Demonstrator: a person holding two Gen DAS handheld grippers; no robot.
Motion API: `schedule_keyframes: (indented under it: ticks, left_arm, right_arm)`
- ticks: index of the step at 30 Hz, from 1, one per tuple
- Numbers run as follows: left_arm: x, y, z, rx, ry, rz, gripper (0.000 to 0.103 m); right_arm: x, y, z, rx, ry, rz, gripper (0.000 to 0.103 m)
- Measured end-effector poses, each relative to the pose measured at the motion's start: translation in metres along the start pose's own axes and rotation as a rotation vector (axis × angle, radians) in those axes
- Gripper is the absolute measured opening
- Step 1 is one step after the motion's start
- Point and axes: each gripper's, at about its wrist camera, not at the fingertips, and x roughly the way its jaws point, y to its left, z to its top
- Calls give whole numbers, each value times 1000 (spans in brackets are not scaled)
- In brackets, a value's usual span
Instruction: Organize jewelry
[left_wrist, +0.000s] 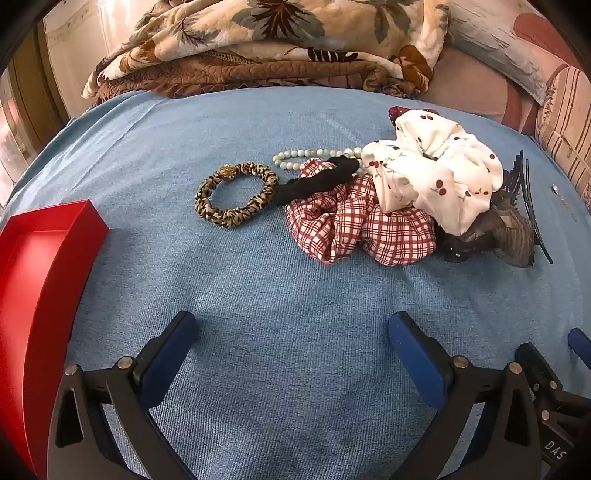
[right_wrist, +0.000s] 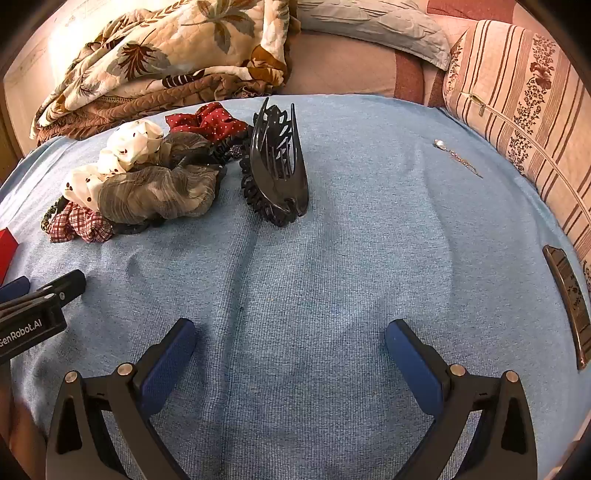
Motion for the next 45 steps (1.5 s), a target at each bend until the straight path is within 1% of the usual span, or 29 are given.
schedule_keyframes:
  ticks: [1,2,20,23,27,29,30,32,35,36,38,41,42,43,45]
  left_arm:
    - [0,1,0,-2,0,-3,103]
    - [0,-1,0,12,-3,18,103]
    - [0,-2,1,11,-5,23,103]
    - [-2,0,0,10,8,15,103]
    - [-8,2,-4,59,47,-23,103]
    - [-12,4,-10,77,59,-44,103]
    - [-15,5,-12,96,73,-57,103]
    - [-25,9,-18,87,91,-74,103]
    - [-45,21,-31,25,61,-104,103]
    - [-55,26,-36,8,40,-98,103]
    - [-74,34,-44,-11,-12,-68,103]
    - [-107,45,-53,-30,-108,-24,103]
    - [-122,48,-56,-33,-155,-3,103]
    - [-134,51,-57,-36,-196,18,103]
    - [-156,56,-59,-45,-267,54,103]
  right_arm:
    - [0,0,0,2,-1,2,103]
    - [0,0,0,1,1,1,103]
    - [-1,2,-1,0,1,-1,103]
    - [-1,2,-1,0,2,1,103]
    - [-1,-1,1,-7,28,24,103]
    - [-2,-4,1,-16,58,50,103]
    - [-2,-8,2,0,72,70,103]
    - [-6,-10,-3,8,75,95,103]
    - [-14,-4,-13,-55,67,78,103]
    - [-17,-3,-16,-62,63,72,103]
    - [-22,-2,-20,-69,49,50,103]
    - [-35,-1,-27,-57,10,-15,103]
    - [-39,-1,-27,-64,-5,-30,103]
    - [-49,1,-30,-80,-41,-60,103]
    - [-66,2,-33,-88,-94,-93,103]
